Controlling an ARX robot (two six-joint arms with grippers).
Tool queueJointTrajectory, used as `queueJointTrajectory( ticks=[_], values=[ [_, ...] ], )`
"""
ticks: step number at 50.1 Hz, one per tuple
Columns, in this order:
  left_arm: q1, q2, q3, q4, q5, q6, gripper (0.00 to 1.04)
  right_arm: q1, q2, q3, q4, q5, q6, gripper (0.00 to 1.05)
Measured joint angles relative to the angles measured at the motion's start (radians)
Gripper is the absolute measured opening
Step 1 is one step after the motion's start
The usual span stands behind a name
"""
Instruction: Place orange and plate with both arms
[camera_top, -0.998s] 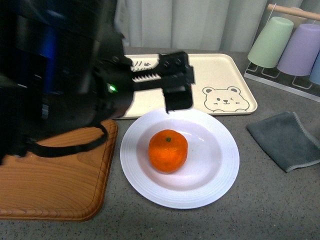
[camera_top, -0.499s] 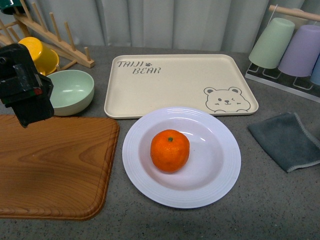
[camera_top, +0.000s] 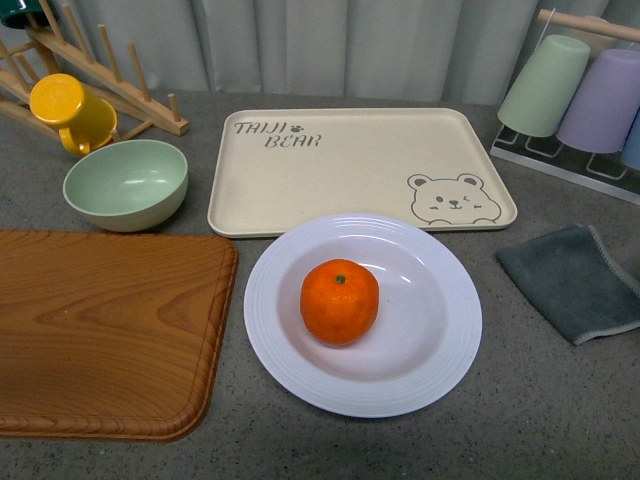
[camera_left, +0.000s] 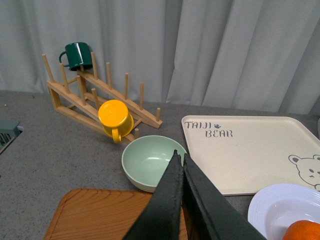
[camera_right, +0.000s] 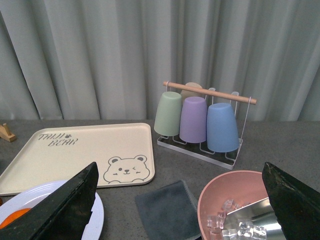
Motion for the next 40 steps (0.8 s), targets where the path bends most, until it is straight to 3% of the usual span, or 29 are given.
queueJointTrajectory(
  ticks=[13, 15, 19, 40],
  values=[
    [0.064, -0.23, -0.037, -0.192, 0.063, 0.01, 0.04, 0.0, 0.0, 0.0, 0.0, 0.0, 0.0, 0.96],
    [0.112, -0.28, -0.037, -0.234, 0.135, 0.01, 0.04, 0.0, 0.0, 0.0, 0.0, 0.0, 0.0, 0.96],
    [0.16, -0.349, -0.037, -0.296, 0.152, 0.01, 0.04, 0.0, 0.0, 0.0, 0.0, 0.0, 0.0, 0.96],
    [0.164, -0.591, -0.038, -0.52, 0.162, 0.01, 0.04, 0.0, 0.0, 0.0, 0.0, 0.0, 0.0, 0.96]
  ],
)
